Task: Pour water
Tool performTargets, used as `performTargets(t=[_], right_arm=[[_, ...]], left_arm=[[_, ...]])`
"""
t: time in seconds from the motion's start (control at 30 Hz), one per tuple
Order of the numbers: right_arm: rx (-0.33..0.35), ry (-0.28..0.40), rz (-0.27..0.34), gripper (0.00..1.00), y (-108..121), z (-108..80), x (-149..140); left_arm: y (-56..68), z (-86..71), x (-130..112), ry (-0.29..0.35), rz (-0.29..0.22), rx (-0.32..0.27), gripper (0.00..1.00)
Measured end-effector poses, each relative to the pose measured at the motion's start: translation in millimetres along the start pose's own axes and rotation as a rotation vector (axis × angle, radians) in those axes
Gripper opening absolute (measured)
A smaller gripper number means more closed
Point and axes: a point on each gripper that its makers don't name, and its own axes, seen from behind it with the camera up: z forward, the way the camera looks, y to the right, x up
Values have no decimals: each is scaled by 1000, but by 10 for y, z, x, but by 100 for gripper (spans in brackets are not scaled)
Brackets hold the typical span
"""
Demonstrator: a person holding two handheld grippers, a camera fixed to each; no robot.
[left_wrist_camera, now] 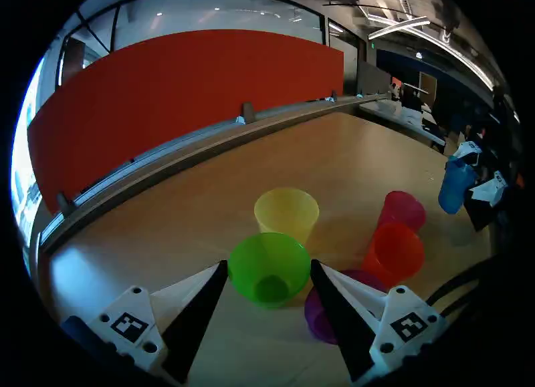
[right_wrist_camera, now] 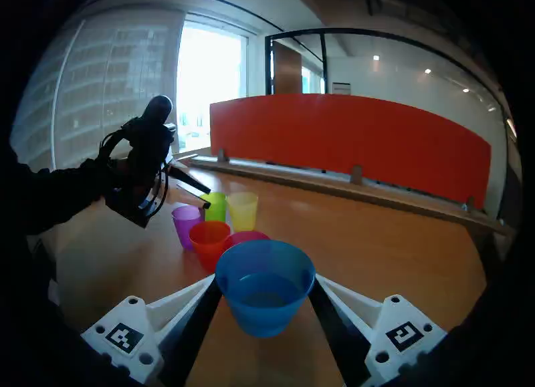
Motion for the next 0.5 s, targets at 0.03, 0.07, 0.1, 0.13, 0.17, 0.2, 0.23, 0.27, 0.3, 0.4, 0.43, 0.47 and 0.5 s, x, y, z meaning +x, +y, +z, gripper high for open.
performTargets(t=[0.03,0.07,0.1,0.13,0.17,0.2,0.23,0.27,0.3,0.4,0.43,0.47,0.5], right_arm=[[0,0,0,90,2,0,-2],[0,0,0,90,4,1,-5],[0,0,1,90,7,2,-7],[-1,0,2,90,11,3,-11],[-1,0,3,90,16,4,-15],[-2,0,3,90,20,5,-19],[-2,0,4,90,20,4,-21],[-1,0,5,90,21,3,-23],[-1,0,5,90,21,2,-24],[-1,1,5,90,24,-2,-24],[-2,1,5,90,26,-4,-26],[-2,1,4,90,28,-5,-27],[-3,2,4,90,30,-7,-29]], left_arm=[[-1,2,1,-3,0,-1,91],[-3,5,1,-6,0,-2,91],[-4,8,2,-8,0,-3,91],[-2,12,0,-9,0,-2,91],[-1,17,-2,-10,1,-2,91],[0,21,-4,-11,2,-1,91],[2,25,-4,-12,6,1,91],[3,28,-5,-12,11,3,91],[5,32,-4,-12,15,5,91],[13,41,6,-14,25,7,91],[21,43,9,-15,25,4,91],[31,47,13,-15,25,0,91],[41,49,17,-16,25,-3,91]])
